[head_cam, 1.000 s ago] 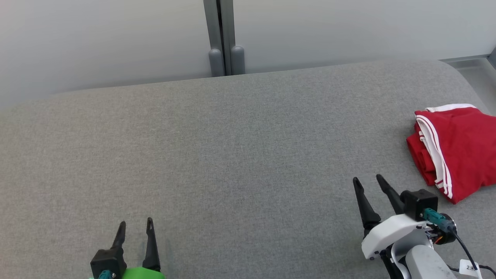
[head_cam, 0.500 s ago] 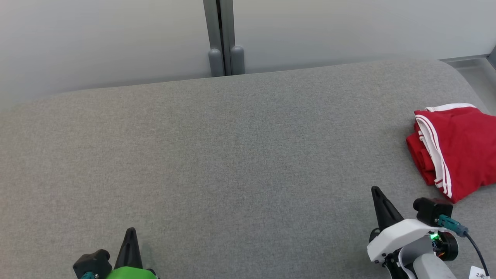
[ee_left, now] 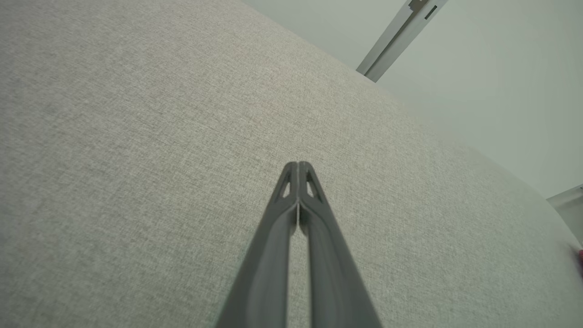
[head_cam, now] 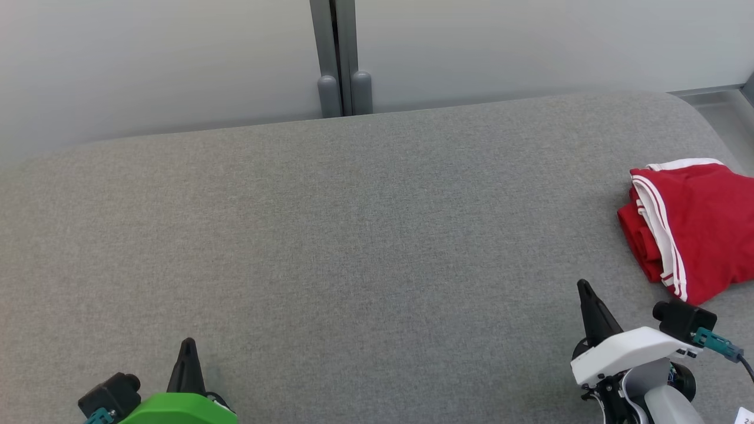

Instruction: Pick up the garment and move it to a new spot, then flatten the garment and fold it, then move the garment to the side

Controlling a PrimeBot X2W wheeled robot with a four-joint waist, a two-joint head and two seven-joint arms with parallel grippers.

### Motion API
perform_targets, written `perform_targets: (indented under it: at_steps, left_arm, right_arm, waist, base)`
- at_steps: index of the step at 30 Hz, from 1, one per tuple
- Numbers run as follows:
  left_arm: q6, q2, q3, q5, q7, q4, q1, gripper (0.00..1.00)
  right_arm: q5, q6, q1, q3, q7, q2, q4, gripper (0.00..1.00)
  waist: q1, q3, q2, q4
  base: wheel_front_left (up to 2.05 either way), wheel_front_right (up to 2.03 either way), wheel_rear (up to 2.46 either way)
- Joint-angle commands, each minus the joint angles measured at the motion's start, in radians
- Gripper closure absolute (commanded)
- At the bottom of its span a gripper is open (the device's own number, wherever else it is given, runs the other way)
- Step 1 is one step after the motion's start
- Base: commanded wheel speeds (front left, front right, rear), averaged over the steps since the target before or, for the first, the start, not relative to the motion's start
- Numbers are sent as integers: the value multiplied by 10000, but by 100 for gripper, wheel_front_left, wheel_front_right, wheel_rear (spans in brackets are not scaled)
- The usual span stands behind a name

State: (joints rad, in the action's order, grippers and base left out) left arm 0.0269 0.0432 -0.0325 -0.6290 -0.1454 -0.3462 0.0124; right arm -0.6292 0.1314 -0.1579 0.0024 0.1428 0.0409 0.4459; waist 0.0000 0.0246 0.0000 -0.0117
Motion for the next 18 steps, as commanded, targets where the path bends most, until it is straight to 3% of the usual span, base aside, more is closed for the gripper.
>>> perform_targets:
  at_steps: [1,18]
  left_arm:
    - [88,42,104,-418,86,188,-300,100]
    - [321,56,439,-2683,690,401,-553,100]
  right_arm:
    - [-416,-1,-82,-76,-91,43,-249,100]
    - [-2681,-3,69,-343,-690,62,-690,100]
  waist:
    - [0,-3,0,2]
    - [0,-39,0,22]
  base:
    - [0,0,0]
    - [0,0,0]
